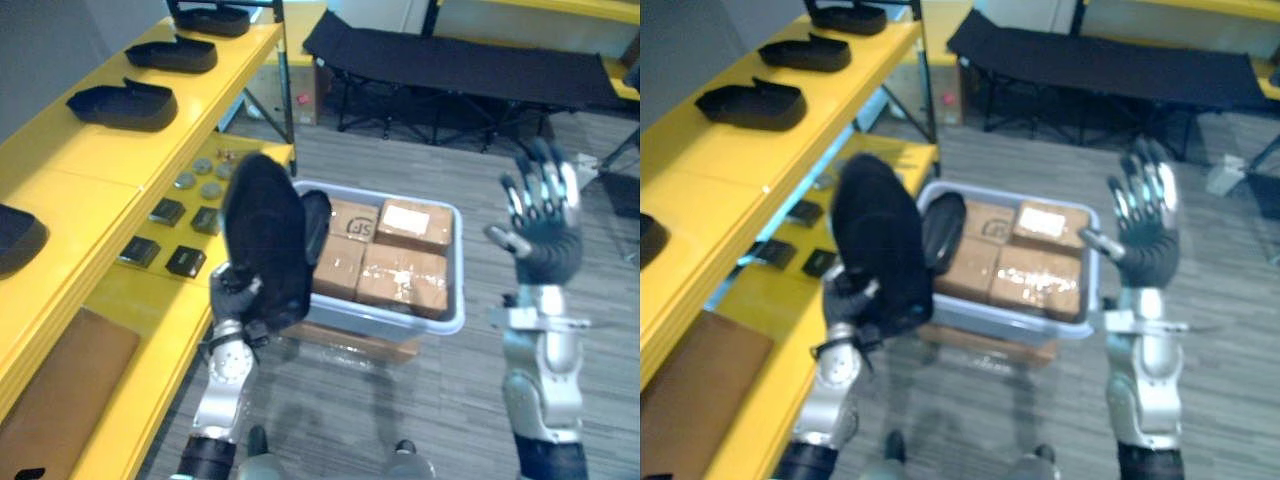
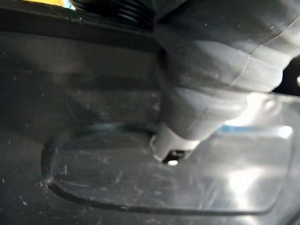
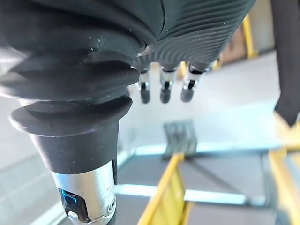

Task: Walk over and take plastic housings, then place them on the shelf

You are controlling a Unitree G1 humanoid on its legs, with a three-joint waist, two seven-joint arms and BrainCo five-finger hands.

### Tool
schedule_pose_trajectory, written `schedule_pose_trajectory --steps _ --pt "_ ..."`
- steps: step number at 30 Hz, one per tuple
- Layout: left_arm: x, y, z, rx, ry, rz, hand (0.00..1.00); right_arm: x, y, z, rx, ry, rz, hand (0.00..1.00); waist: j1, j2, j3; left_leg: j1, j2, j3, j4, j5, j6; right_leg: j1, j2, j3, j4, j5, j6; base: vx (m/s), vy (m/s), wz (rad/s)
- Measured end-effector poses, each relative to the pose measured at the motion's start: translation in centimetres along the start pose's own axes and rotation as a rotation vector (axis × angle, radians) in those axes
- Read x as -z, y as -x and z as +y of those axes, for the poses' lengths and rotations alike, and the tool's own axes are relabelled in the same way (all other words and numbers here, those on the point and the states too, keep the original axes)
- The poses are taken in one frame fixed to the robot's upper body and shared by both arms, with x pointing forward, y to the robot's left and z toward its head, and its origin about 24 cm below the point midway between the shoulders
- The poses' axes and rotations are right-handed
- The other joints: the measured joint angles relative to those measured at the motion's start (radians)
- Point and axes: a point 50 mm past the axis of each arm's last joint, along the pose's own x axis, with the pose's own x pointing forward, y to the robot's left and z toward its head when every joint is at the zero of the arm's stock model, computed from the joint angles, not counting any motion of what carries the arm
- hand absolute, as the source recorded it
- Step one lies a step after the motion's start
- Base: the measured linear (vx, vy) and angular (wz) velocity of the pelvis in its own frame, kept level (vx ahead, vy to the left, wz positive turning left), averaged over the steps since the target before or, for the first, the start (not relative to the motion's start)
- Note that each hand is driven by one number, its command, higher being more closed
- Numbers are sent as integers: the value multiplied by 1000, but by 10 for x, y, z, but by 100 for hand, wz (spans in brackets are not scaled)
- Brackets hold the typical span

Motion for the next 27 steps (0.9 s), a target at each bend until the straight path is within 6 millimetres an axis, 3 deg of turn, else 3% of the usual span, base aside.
schedule_pose_trajectory --steps 4,6,11,15,18,21,27 --pt "-21 18 15 -16 98 -113 100 48 54 -16 185 -89 263 0 -16 5 -17 -3 3 11 -1 0 0 -1 4 4 -14 4 0 -14 2 -5" --pt "-15 34 20 -19 142 -87 100 75 93 -19 312 -172 415 0 -17 13 -45 -2 4 23 -1 -3 -1 -1 6 11 -29 8 1 0 5 -10" --pt "-2 57 25 -24 158 -2 100 102 136 -29 466 -224 567 0 -17 18 -66 -3 6 40 -6 -5 0 -1 14 25 -65 23 -6 -30 8 -10" --pt "-3 57 32 -53 158 -25 100 103 138 -31 458 -202 566 0 -13 19 -85 -6 6 41 -6 -4 0 2 17 25 -81 34 -4 -8 2 -2" --pt "-12 53 41 -111 139 -70 100 105 125 -25 390 -218 539 0 -14 19 -99 -7 6 23 -6 -4 0 26 17 0 -87 34 -3 -2 -1 17" --pt "-28 49 53 -180 103 -153 100 107 110 -14 303 -219 525 0 15 23 -119 -29 5 -21 -5 0 -2 38 19 -45 -96 33 -5 9 -7 43" --pt "-50 53 96 -394 1 -255 100 120 74 35 54 -280 529 0 95 29 -123 -78 -16 -162 -1 23 -2 110 19 -199 -100 30 -2 13 -21 65"
